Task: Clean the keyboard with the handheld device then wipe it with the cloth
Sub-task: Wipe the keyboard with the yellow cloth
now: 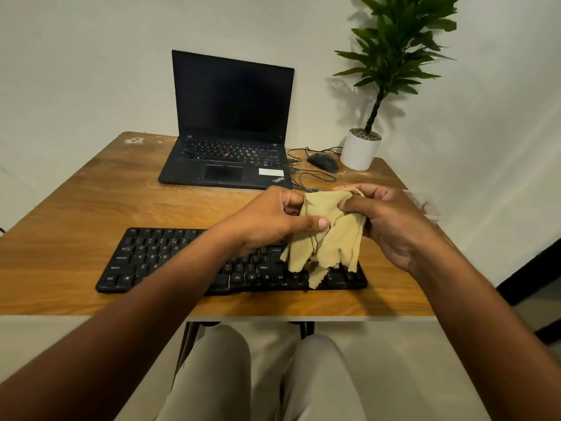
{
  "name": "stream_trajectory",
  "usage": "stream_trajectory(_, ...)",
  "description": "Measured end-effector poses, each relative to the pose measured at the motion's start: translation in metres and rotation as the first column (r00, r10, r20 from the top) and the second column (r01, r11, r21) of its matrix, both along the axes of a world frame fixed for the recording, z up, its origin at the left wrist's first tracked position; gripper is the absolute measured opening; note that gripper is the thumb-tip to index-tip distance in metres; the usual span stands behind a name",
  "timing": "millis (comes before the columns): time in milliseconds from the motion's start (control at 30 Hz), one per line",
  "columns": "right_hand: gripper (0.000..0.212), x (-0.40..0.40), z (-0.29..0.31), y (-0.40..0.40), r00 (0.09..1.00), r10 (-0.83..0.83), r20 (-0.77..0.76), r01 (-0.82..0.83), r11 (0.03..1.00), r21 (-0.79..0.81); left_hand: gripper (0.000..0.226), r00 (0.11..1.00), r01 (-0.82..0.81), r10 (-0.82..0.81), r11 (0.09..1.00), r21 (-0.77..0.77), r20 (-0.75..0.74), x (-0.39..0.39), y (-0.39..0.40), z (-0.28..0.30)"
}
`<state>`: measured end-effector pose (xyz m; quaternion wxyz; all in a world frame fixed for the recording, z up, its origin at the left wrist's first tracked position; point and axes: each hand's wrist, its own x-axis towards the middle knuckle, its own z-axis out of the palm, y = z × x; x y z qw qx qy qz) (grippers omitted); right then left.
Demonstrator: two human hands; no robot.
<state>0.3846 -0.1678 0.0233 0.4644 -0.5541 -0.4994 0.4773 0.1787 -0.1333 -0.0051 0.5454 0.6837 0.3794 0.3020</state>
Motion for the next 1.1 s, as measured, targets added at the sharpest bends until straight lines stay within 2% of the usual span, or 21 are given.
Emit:
stream_trajectory(67, 0.022, -0.005, -0.004, 0.006, 0.999, 0.008, -0.042, -0.010, 0.999, -0.043, 0.027, 0.992, -0.086, 0.094, 0.992, -0.088, 0.085, 0.001, -0.002, -0.006)
stream_trajectory(167, 0.031, -0.006, -0.008, 0.010, 0.983, 0.053, -0.176, -0.067, 0.995, -0.076, 0.024, 0.973, -0.165, 0.189, 0.970, -0.176, 0.131, -0.002, 0.000, -0.011)
stream_trajectory(267, 0.037, -0.007, -0.019, 0.009, 0.984, 0.076, -0.159, -0.095, 0.988, -0.118, 0.024, 0.943, -0.204, 0.269, 0.933, -0.297, 0.195, -0.005, 0.003, -0.011)
stream_trajectory(433, 0.041, -0.013, -0.032, 0.013, 0.952, -0.125, -0.280, 0.101, 0.990, -0.097, 0.018, 0.901, -0.301, 0.389, 0.881, -0.366, 0.195, 0.000, 0.003, -0.017)
stream_trajectory(533, 0.044, -0.016, -0.036, 0.016, 0.955, -0.175, -0.237, 0.158, 0.983, -0.089, 0.014, 0.867, -0.357, 0.459, 0.844, -0.401, 0.193, 0.006, 0.003, -0.020)
stream_trajectory(667, 0.036, -0.017, -0.041, 0.020, 0.961, -0.201, -0.192, 0.191, 0.979, -0.068, 0.034, 0.841, -0.364, 0.495, 0.817, -0.447, 0.219, 0.006, 0.006, -0.019)
stream_trajectory(800, 0.029, -0.012, -0.035, 0.019, 0.949, -0.095, -0.299, 0.071, 0.994, -0.088, 0.055, 0.850, -0.305, 0.436, 0.864, -0.400, 0.295, -0.003, 0.006, -0.016)
stream_trajectory(900, 0.050, -0.007, -0.027, 0.013, 0.944, 0.040, -0.328, -0.063, 0.996, -0.058, 0.062, 0.893, -0.225, 0.328, 0.919, -0.325, 0.309, -0.010, 0.003, -0.012)
stream_trajectory(1000, 0.066, -0.004, -0.023, 0.008, 0.973, 0.121, -0.199, -0.126, 0.992, -0.016, 0.067, 0.929, -0.253, 0.292, 0.949, -0.188, 0.228, -0.009, 0.001, -0.010)
stream_trajectory(1100, 0.065, -0.003, -0.025, 0.009, 0.996, 0.076, 0.043, -0.078, 0.996, 0.052, 0.059, 0.950, -0.292, 0.298, 0.954, -0.068, 0.095, -0.007, 0.002, -0.013)
